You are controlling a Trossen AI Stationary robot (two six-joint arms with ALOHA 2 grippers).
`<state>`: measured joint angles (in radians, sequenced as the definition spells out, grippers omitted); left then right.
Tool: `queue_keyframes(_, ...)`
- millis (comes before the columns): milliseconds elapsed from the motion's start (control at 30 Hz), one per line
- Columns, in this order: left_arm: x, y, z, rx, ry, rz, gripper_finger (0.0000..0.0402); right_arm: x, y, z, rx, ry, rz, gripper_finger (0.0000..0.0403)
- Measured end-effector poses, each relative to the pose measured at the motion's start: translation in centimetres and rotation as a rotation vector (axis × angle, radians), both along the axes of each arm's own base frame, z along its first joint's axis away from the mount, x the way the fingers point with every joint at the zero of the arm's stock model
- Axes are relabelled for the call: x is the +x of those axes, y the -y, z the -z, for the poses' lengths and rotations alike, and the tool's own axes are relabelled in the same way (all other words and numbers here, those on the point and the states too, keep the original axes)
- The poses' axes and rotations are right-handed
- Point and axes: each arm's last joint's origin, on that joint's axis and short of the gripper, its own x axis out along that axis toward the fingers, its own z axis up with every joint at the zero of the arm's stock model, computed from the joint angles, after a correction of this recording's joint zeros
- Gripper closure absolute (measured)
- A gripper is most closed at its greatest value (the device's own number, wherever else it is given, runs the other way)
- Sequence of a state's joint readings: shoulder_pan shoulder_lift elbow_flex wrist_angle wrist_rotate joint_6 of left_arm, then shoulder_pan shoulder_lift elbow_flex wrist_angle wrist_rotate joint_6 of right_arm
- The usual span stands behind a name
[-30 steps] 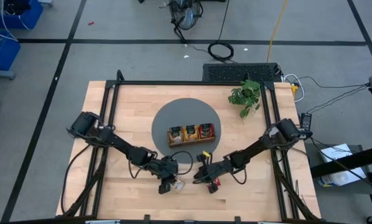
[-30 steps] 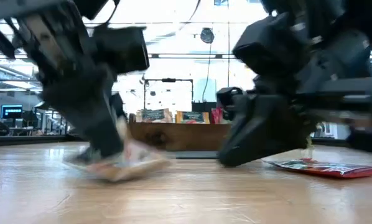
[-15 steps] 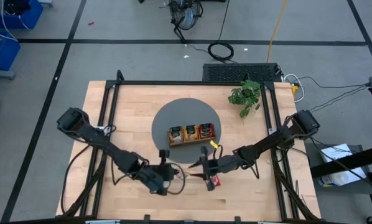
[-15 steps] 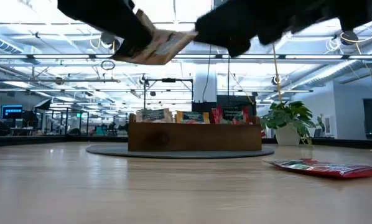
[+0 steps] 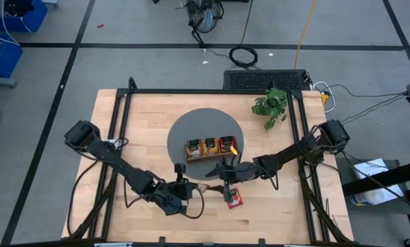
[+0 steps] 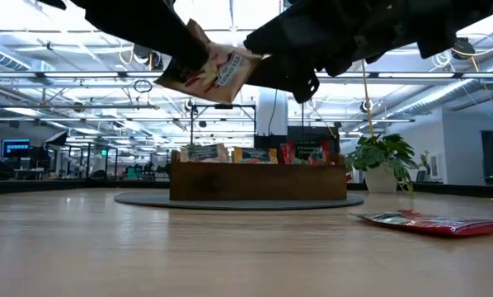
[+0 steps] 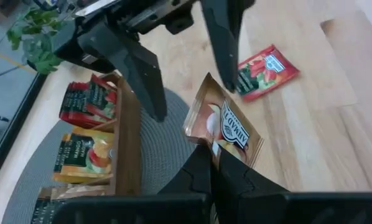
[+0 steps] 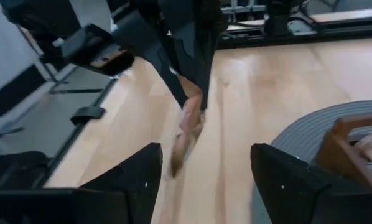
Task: Pick & Place Tea
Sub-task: Put the brown tea bag into the left section of the wooden organizer
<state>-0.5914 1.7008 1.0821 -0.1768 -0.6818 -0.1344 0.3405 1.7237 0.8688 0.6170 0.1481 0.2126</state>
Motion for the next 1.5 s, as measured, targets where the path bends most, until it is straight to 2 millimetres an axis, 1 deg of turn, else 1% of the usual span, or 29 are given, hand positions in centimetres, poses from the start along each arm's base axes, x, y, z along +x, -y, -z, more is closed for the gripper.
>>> queue_keyframes(167,0.4,-0.4,-0.1,0.003,0.014,-0.007,0.0398,0.3,1.0,0.0,0.057,-0.019,-0.024,0.0186)
queue_keyframes(333,0.6,-0.8,-0.2,0.0,0.017,-0.018,0.0398,0.5,1.5,0.0,0.064,-0.022,-0.057,0.0218)
queue_keyframes(433,0.7,-0.8,-0.2,0.002,0.016,-0.017,0.0398,0.5,1.6,0.1,0.045,-0.022,-0.061,0.0248)
queue_keyframes(533,0.7,-0.8,-0.2,0.002,0.016,-0.018,0.0398,0.5,1.6,0.1,0.028,-0.018,-0.065,0.0287)
queue_keyframes(733,0.7,-0.9,-0.2,0.001,0.016,-0.023,0.0398,0.5,1.6,0.1,-0.047,0.0,-0.09,0.0386)
queue_keyframes(767,0.8,-1.0,-0.2,-0.004,0.018,-0.027,0.0398,0.5,1.6,0.1,-0.056,0.001,-0.091,0.0393)
queue_keyframes(833,0.8,-1.1,-0.2,-0.02,0.023,-0.043,0.0392,0.5,1.6,0.1,-0.067,0.002,-0.079,0.0392)
queue_keyframes(933,0.9,-1.2,-0.2,-0.028,0.025,-0.051,0.0371,0.5,1.7,0.2,-0.107,-0.01,-0.073,0.0392)
queue_keyframes(1033,0.8,-1.2,-0.2,0.001,0.027,-0.055,0.0338,0.5,1.7,0.3,-0.138,-0.011,-0.08,0.0398)
queue_keyframes(1200,-0.3,-1.3,-1.8,0.064,0.081,-0.114,0.0266,0.1,1.8,0.8,-0.175,-0.024,-0.088,0.0398)
queue_keyframes(1300,-1.2,-1.3,-3.3,0.018,0.123,-0.13,0.022,-0.8,2.2,1.8,-0.21,0.006,-0.028,0.0399)
queue_keyframes(1400,-2.3,-0.9,-4.2,-0.023,0.109,-0.091,0.0181,-2.7,2.4,2.4,-0.242,0.144,0.025,0.0399)
queue_keyframes(1500,-3.2,0.0,-4.3,-0.018,0.097,-0.05,0.0154,-5.5,2.2,2.1,-0.276,0.391,0.036,0.04)
